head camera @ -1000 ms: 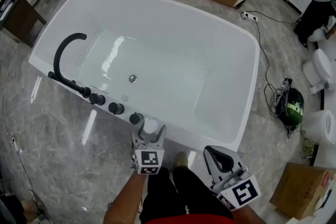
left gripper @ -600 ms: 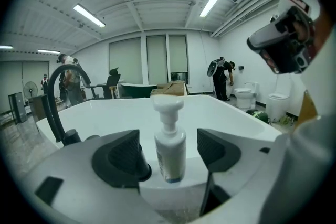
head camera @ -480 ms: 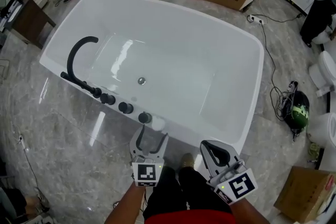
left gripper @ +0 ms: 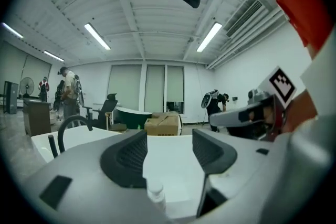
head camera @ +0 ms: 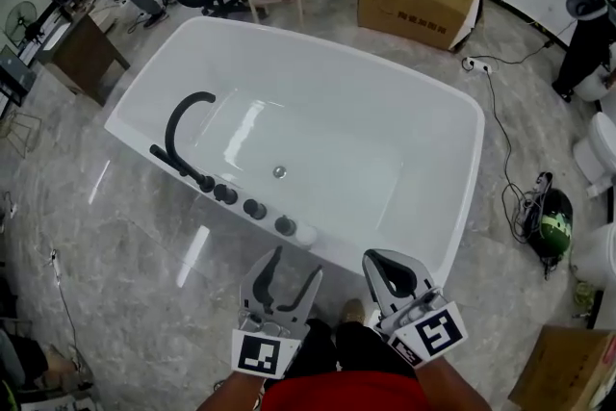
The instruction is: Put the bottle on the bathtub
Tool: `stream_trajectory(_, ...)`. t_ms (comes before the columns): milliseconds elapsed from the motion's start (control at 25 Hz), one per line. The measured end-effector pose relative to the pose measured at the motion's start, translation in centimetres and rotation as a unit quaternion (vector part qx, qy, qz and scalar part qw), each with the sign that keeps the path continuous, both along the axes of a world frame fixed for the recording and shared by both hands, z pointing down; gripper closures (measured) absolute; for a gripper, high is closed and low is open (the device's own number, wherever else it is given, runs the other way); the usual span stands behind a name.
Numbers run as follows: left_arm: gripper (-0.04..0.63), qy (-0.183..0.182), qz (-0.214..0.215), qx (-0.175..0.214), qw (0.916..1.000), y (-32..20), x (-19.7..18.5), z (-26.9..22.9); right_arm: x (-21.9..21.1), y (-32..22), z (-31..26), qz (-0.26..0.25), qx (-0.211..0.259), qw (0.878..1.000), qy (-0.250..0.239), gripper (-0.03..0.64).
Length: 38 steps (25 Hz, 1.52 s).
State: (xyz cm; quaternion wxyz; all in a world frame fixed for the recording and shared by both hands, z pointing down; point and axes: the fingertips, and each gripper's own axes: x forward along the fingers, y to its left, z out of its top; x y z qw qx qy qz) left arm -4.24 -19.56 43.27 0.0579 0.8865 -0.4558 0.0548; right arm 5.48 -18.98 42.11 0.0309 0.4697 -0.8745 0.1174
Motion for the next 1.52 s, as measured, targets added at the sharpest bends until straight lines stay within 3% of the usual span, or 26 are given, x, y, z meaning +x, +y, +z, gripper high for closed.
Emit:
stream_trajectory(280, 0.531, -0.011, -0.012, 0.038, 0.9991, 1.6, -0.7, -6.2, -1.1, 1.4, -4.8, -0.012, 0.042, 0.999, -0.017, 0.612)
stream_trajectory(440, 0.578, -0.006, -0.018, 0.045, 0.9988, 2.1, -1.1, -8.3, -1.8, 2.2, -6.8, -0.027, 0.064, 0.997, -0.018, 0.612)
stream_trajectory(920, 0.586, 0.003, 0.012, 0.069, 0.9976, 2.5, 0.4, -10.7, -2.4, 2.6, -9.6, -0.023, 0.103, 0.994, -0.020, 0.612)
stream_trajectory(1520, 0.586, 0.009, 0.027, 0.070, 0.9972, 2.1, 0.6, -10.7, -2.4, 2.5, -9.7, -0.012, 0.109, 0.994, -0.014, 0.612)
